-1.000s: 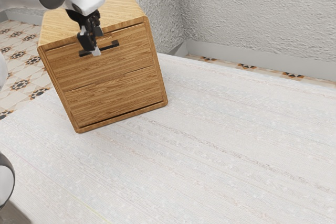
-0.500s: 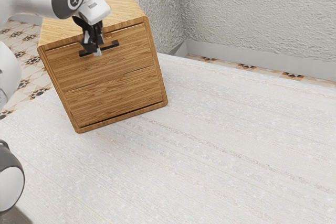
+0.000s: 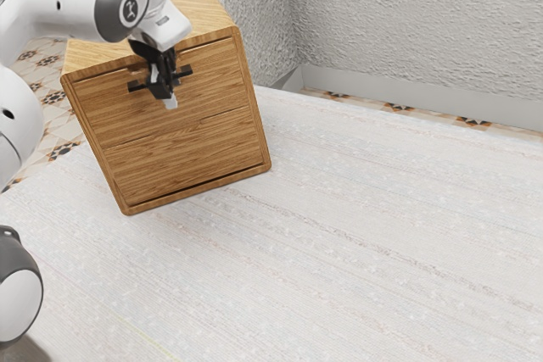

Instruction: Pull the drawer handle with one arm to open the drawer

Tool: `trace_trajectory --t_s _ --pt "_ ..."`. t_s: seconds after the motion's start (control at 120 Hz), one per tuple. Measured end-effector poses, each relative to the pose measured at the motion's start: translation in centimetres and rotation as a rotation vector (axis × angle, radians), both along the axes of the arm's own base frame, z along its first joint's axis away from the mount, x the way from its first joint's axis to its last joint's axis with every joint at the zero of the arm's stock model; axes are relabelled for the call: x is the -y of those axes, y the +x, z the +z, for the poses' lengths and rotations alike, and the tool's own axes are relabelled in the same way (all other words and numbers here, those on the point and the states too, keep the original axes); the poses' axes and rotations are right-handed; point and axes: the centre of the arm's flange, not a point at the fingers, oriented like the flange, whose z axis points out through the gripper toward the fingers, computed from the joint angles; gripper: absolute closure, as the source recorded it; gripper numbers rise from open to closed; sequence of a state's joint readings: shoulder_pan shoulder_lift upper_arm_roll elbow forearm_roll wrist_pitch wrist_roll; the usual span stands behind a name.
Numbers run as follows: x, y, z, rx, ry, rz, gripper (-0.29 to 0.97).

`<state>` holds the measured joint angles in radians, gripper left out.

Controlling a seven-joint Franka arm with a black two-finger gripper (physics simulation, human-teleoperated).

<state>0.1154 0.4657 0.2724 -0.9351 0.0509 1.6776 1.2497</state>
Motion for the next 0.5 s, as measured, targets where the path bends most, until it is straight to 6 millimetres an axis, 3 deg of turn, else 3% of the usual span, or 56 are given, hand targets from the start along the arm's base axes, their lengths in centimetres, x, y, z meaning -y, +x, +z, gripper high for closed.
trace_trajectory --t_s 0.017,0.108,0.225,0.3,0.308,0.408,0.458,0.5 --pt "0.0 0.0 0.0 0.004 0.001 0.002 0.67" --pt "0.0 -0.1 0.2 0.01 -0.001 0.015 0.6" --pt "1.9 -0.6 1.1 0.017 0.002 0.018 0.77" --pt "2.9 -0.8 0.6 0.006 -0.004 0.023 0.79" --pt "2.9 -0.9 0.5 0.004 -0.006 0.025 0.85" --pt "2.8 -2.7 0.8 0.0 -0.036 0.046 0.79" --pt "3.0 -3.7 1.1 -0.003 -0.053 0.051 0.7" --pt "3.5 -4.4 1.3 -0.006 -0.063 0.052 0.73"
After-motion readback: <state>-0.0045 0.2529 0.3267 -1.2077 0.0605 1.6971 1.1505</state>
